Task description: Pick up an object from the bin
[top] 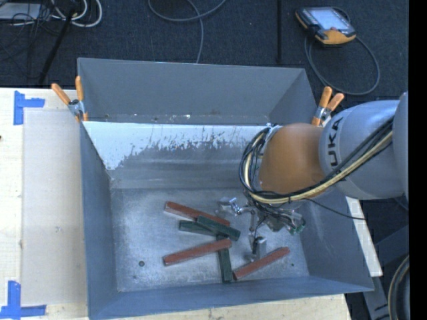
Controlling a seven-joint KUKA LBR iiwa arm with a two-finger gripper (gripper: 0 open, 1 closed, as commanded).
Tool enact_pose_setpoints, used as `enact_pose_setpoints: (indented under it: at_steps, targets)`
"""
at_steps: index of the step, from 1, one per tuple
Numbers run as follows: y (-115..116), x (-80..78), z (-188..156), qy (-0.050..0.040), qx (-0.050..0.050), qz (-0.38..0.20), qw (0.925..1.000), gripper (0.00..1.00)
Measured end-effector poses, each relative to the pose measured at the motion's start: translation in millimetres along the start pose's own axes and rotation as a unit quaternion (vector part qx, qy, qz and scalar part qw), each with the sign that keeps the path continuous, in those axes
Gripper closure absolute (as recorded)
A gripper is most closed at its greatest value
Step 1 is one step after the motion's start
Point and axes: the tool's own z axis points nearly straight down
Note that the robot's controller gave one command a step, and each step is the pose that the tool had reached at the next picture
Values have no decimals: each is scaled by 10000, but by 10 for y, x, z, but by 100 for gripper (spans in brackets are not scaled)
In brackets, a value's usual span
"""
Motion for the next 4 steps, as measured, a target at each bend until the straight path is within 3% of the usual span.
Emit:
enact_pose_setpoints:
  at_steps: [1,2,3,4]
  targets:
    - [382,-536,0,-6,-1,270,9996,100]
    - [382,-536,0,-6,-1,269,9996,100]
    - [275,-589,-1397,-7,3,381,9993,100]
    - [276,-587,-1393,-3,1,381,9993,100]
